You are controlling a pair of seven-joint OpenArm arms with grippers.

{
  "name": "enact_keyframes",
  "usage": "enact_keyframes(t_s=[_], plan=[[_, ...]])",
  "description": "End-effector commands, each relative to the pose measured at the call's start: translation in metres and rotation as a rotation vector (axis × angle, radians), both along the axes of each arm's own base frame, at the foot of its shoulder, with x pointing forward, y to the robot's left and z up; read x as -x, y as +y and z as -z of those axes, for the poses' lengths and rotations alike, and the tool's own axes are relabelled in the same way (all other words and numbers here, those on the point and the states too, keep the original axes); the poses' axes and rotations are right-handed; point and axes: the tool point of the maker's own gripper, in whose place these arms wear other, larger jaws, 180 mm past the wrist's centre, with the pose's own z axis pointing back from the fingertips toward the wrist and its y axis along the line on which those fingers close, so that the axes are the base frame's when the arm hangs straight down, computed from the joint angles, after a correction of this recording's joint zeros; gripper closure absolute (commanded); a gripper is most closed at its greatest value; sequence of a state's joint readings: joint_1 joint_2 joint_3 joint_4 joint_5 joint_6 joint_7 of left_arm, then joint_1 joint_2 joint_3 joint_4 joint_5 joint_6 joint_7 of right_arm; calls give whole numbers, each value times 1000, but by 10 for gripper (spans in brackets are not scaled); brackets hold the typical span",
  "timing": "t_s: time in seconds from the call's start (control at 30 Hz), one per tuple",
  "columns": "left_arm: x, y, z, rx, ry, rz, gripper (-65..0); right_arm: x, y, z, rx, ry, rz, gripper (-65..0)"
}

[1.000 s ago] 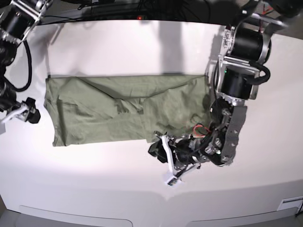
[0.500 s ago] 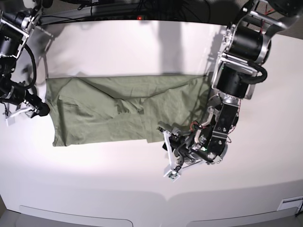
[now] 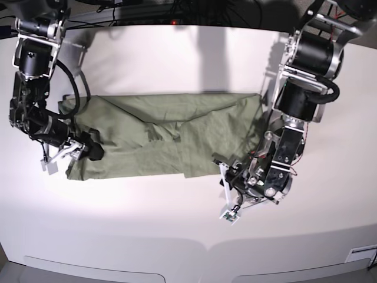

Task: Fold the T-shirt properly
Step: 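Grasp both ends of the folded shirt with both grippers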

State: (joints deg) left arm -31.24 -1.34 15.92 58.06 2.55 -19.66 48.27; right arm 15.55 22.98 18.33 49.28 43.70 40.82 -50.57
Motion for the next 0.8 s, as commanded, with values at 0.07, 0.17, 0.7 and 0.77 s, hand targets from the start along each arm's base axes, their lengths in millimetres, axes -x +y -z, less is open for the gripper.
enact_keyframes(t_s=[0.07, 0.17, 0.7, 0.77], plan=[[-16, 4, -20, 26, -46, -12, -215, 15, -5, 10, 49, 88, -40, -305], [-16, 8, -20, 34, -42, -19, -215, 18, -4, 8, 63, 108, -71, -30], [46, 129, 46, -192, 160, -293, -215, -30, 27, -65, 63, -144, -140, 0], [43, 140, 42, -203, 141, -316, -215, -35, 39, -67, 41, -154, -148, 0]])
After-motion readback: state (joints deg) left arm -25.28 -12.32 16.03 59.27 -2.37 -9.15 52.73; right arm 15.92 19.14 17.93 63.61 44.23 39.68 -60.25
